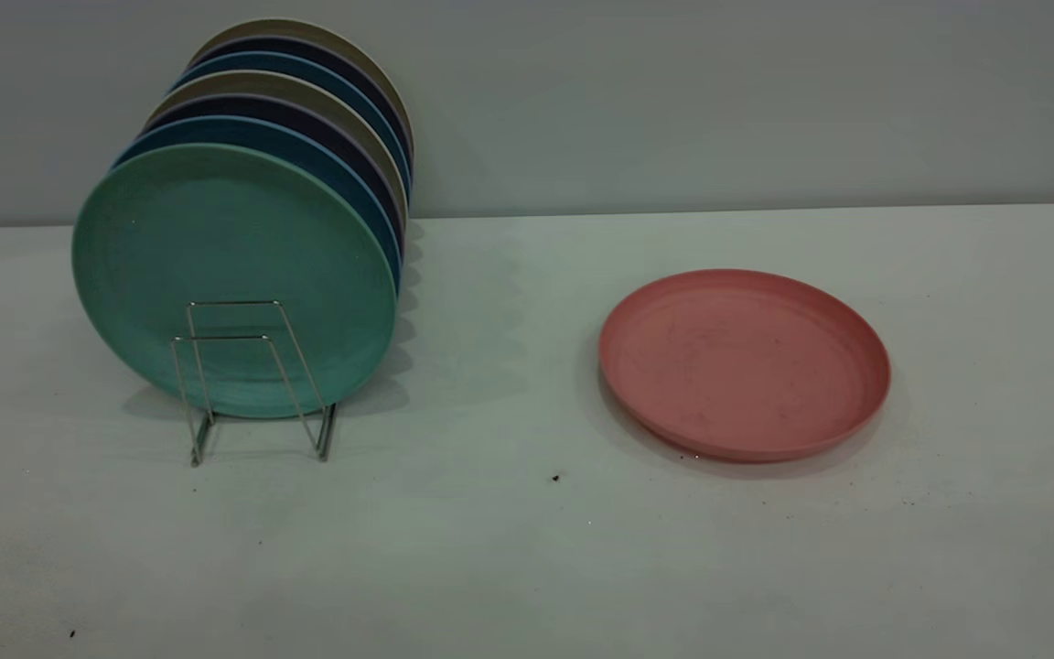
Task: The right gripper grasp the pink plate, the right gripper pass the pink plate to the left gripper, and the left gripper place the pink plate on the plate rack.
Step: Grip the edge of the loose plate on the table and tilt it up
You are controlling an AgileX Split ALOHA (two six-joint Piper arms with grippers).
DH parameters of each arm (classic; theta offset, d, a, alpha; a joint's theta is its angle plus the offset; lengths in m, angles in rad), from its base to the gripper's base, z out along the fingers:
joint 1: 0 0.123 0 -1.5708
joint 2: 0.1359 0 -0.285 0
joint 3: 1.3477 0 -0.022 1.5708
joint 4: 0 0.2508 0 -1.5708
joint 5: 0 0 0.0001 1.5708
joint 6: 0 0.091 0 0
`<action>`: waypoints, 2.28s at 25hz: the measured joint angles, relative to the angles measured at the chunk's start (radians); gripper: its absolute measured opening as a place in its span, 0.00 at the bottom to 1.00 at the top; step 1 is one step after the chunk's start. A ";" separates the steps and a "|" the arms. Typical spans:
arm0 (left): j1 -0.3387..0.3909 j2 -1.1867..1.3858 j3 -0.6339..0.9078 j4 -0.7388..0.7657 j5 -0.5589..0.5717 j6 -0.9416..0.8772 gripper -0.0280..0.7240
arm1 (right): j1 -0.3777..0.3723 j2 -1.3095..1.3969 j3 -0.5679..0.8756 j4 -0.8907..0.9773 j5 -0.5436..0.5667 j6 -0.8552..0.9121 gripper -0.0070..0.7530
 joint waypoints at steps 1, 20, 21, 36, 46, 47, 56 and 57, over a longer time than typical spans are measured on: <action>0.000 0.000 0.000 0.000 0.000 0.000 0.82 | 0.000 0.000 0.000 0.000 0.000 0.000 0.32; 0.000 0.000 0.000 0.000 0.000 0.000 0.82 | 0.000 0.000 0.000 0.000 0.000 0.000 0.32; 0.000 0.000 0.000 0.000 0.000 0.000 0.82 | 0.000 0.000 0.000 0.000 0.000 0.000 0.32; 0.000 0.000 0.000 0.000 0.000 0.002 0.82 | 0.000 0.000 0.000 0.000 0.000 0.000 0.32; 0.000 0.000 -0.001 -0.004 -0.002 0.003 0.82 | 0.000 0.000 0.000 0.000 0.000 0.000 0.32; 0.000 0.000 -0.003 -0.011 -0.009 0.003 0.82 | 0.000 0.000 0.000 0.000 0.000 0.000 0.32; 0.000 0.156 -0.012 -0.172 -0.247 -0.014 0.82 | 0.043 0.121 -0.012 0.024 -0.156 0.000 0.33; 0.000 0.200 -0.012 -0.190 -0.273 -0.010 0.82 | 0.049 0.156 -0.012 0.038 -0.198 0.000 0.33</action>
